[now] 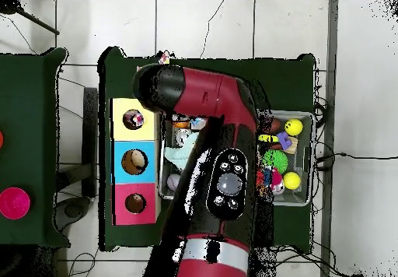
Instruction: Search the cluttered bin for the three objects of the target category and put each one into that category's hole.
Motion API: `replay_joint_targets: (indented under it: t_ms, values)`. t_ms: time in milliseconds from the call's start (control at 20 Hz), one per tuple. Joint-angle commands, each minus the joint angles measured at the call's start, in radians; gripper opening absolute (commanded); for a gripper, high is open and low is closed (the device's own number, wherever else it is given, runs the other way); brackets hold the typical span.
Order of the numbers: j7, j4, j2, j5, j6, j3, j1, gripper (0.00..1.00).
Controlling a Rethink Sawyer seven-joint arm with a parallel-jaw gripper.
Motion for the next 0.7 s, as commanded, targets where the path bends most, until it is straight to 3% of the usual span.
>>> replay_joint_targets:
  t_ms: [50,450,700]
  values:
    - [-0.171,-0.196,0.177,-0.052,0.156,0.143,-0.053,1.0]
    - [-0.152,-0.485,0.349,-0.053,0.257,0.161,-0.057,1.0]
    - [-0.121,-0.567,0.401,-0.041,0.271,0.15,-0.049,1.0]
